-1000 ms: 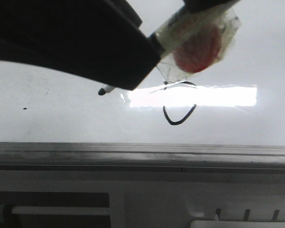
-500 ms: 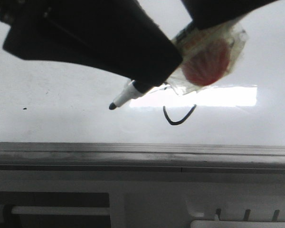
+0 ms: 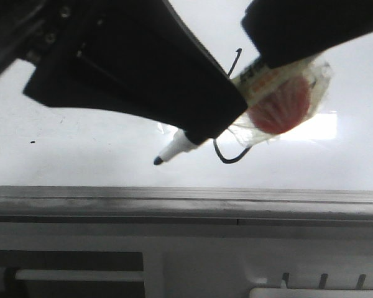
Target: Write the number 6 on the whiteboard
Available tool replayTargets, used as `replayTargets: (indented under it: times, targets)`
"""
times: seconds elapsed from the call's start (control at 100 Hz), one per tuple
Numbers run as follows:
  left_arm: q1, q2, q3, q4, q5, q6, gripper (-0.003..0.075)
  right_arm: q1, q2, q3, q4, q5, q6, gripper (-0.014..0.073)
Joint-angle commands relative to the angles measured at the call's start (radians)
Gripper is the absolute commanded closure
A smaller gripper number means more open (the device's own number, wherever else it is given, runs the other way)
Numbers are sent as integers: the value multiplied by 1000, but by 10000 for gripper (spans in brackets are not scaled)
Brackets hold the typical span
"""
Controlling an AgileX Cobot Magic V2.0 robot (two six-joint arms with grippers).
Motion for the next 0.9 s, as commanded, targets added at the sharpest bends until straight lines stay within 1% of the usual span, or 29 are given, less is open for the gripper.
replayTargets:
  times: [0.0,0.03,0.06,0.11,0.16,0.23,0.33,0.4,0.45,0.59,0.89]
  targets:
    - [-2,-8,-27,-26,-41,-25,413,1,-14,-39,42,-93,-7,650]
    - [-2,-8,-27,-26,-41,-25,372,1,-14,-39,42,-93,-7,650]
    - [-2,-8,-27,-26,-44,-25,356,1,-14,-39,42,-93,-7,650]
    - [-2,-8,-27,-26,-47,-25,357,1,-14,-39,42,-93,-7,650]
    - [-2,-8,-27,-26,-52,-25,377,1,-14,-39,42,-93,-7,650]
    - [-2,-8,-27,-26,-54,-25,437,1,-14,-39,42,-93,-7,650]
    - [-2,-8,-27,-26,-54,-25,569,1,-14,-39,42,-83,-7,650]
    - [-2,-8,-27,-26,-54,-25,647,1,-10,-39,42,-69,-7,650]
    - [-2,-10,-27,-26,-54,-25,680,1,-5,-39,42,-58,-7,650]
    - [-2,-12,-27,-26,-54,-25,691,1,28,-39,42,-32,-7,650]
    - [-2,-12,-27,-26,-54,-25,732,1,34,-39,42,-54,-7,649]
